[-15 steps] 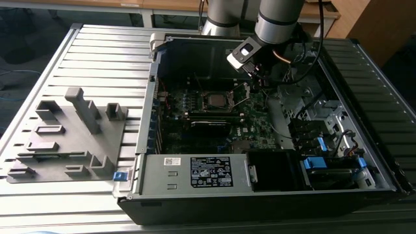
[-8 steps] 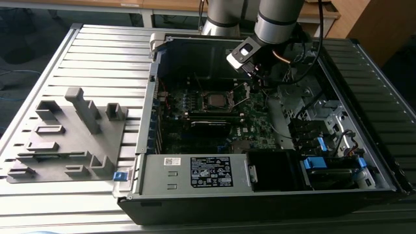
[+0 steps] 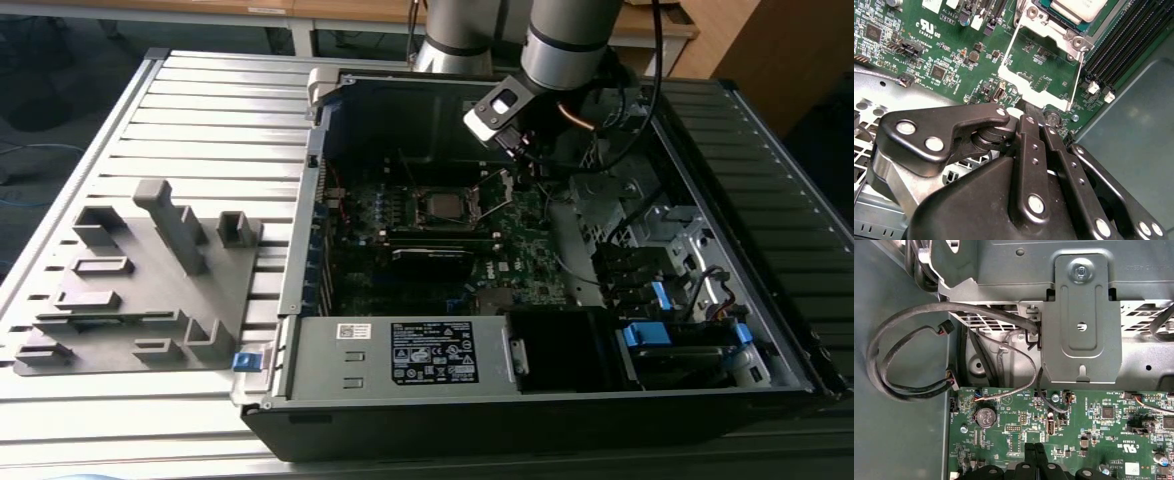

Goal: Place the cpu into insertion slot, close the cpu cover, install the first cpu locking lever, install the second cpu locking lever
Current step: 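Close the cpu cover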

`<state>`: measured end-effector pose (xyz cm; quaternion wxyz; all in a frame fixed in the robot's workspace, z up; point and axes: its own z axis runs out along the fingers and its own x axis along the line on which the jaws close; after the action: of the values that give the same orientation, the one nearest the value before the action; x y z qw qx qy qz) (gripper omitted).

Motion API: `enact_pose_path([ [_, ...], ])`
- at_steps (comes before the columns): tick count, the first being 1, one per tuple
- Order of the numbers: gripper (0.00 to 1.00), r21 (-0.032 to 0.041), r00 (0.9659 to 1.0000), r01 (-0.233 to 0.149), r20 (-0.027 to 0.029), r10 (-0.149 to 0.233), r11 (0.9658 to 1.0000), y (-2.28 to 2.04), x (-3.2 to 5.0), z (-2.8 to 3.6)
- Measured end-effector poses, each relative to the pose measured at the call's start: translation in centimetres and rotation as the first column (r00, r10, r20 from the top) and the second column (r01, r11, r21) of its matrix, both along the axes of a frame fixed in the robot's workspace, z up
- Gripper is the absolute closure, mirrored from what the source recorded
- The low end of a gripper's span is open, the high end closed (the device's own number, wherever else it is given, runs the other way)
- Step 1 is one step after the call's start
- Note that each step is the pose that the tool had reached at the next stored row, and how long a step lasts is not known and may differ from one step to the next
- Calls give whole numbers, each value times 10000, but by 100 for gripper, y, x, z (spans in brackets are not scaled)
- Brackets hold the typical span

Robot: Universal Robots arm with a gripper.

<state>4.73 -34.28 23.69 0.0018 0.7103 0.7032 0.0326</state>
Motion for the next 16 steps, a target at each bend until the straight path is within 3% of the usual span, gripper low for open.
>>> enact_pose_path([
  [16, 89, 0, 10000, 1, 0, -1, 10000, 0, -30, 0],
])
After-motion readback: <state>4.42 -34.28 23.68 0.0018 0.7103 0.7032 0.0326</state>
